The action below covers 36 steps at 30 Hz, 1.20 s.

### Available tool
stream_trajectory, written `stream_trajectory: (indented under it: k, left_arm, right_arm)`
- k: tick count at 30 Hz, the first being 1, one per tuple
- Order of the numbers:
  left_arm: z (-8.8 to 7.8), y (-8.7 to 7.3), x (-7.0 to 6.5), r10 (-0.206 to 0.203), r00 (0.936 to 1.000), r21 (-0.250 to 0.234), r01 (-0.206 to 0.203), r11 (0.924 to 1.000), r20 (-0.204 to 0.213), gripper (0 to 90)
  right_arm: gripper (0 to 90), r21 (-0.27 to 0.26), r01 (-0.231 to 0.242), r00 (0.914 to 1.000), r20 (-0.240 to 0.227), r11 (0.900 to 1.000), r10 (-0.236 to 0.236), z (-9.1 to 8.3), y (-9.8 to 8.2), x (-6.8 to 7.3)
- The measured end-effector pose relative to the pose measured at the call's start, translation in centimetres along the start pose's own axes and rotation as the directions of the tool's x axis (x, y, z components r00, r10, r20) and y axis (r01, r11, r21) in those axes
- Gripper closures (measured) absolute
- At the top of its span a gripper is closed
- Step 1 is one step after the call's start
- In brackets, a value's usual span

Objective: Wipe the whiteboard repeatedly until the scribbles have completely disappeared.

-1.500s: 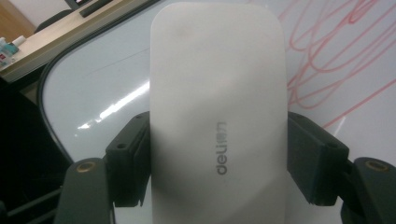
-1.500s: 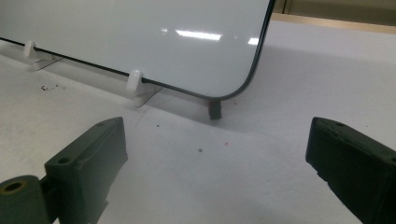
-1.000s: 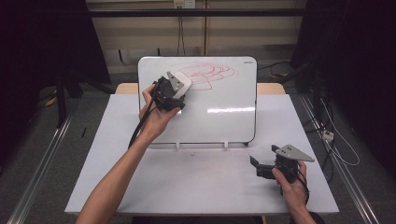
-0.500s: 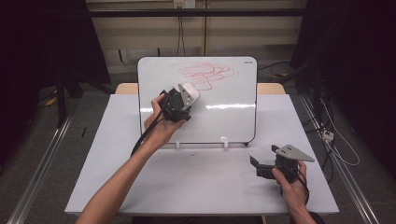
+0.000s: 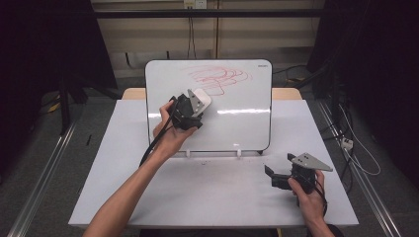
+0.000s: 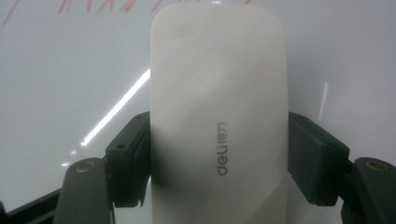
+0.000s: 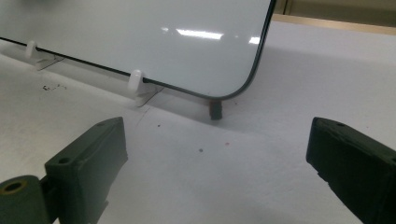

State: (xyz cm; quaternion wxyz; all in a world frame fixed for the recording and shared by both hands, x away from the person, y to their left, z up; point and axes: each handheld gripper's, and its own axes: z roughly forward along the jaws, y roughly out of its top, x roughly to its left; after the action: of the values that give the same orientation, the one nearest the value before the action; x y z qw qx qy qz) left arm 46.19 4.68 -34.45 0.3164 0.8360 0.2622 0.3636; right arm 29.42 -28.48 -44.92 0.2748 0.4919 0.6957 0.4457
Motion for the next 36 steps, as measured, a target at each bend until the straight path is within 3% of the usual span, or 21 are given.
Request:
stream_trajectory:
  k: [10,20,30,32,33,34,36]
  left_arm:
    - [-0.1,1.1,3.1,-0.056,0.9981,-0.01,0.056,0.9984,-0.027,30.8]
    - [-0.4,1.9,6.3,-0.134,0.9897,-0.023,0.133,0.9909,-0.052,30.9]
    - [-0.4,2.3,7.4,-0.208,0.9765,-0.049,0.205,0.9775,-0.058,30.9]
    - [-0.3,2.2,7.3,-0.202,0.9771,-0.055,0.199,0.9784,-0.066,30.8]
    - [-0.3,2.2,7.4,-0.185,0.9803,-0.044,0.183,0.9822,-0.068,30.8]
    - [-0.2,2.1,7.2,-0.2,0.9769,-0.065,0.196,0.9785,-0.074,30.9]
    - [-0.2,2.0,7.2,-0.194,0.9785,-0.075,0.189,0.9792,-0.071,30.8]
  right_arm:
    - [5.1,0.0,0.0,1.0,-0.002,1.0,0.0,0.0,0.0,0.0]
    - [5.1,-0.002,0.0,1.0,-0.008,1.0,0.0,0.0,0.0,0.0]
    - [5.0,0.0,-0.003,1.0,-0.009,1.0,0.003,0.0,0.0,-0.1]
    - [4.9,-0.001,-0.001,1.0,-0.009,1.0,0.001,0.0,0.0,-0.1]
    - [5.0,-0.001,-0.001,1.0,-0.01,1.0,0.001,0.0,0.0,-0.1]
    - [5.0,-0.001,-0.001,0.9999,-0.01,1.0,0.001,0.0,0.0,0.0]
    - [5.0,-0.001,0.0,1.0,-0.01,1.0,0.0,0.0,0.0,0.0]
